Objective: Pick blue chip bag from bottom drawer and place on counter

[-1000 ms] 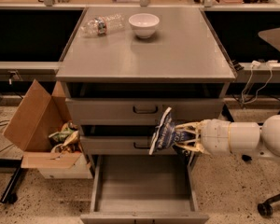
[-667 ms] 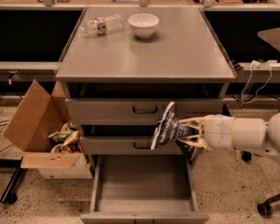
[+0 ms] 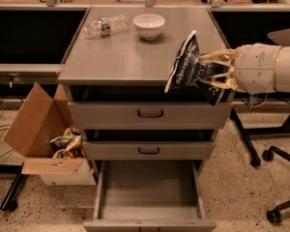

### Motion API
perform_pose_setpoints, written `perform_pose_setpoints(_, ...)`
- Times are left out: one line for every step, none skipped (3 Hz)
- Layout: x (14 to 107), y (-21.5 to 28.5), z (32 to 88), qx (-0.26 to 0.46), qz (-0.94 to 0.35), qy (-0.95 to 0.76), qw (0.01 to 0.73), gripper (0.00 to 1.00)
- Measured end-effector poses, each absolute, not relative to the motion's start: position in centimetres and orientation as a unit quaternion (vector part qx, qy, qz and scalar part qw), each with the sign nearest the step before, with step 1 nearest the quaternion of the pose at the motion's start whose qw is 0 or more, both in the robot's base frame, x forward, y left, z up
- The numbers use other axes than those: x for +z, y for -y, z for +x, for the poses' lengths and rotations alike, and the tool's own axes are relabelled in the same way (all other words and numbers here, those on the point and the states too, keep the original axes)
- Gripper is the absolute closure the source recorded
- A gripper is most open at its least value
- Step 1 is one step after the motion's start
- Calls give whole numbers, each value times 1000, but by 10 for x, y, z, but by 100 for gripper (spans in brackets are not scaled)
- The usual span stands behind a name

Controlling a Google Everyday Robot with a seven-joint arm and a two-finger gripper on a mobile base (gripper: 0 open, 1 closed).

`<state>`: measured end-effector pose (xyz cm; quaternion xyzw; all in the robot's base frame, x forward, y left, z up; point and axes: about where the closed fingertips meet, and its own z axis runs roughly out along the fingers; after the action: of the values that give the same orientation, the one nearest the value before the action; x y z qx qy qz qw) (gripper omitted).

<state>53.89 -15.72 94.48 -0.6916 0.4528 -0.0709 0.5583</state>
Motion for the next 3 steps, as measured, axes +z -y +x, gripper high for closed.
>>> perform_pose_setpoints(945,157,539,-71,-692,-453,558,100)
perform_pose_setpoints(944,156,567,-67,-691,-448,563,100)
perform_pose_setpoints(942,159,627,-55,-691,-450,562,100)
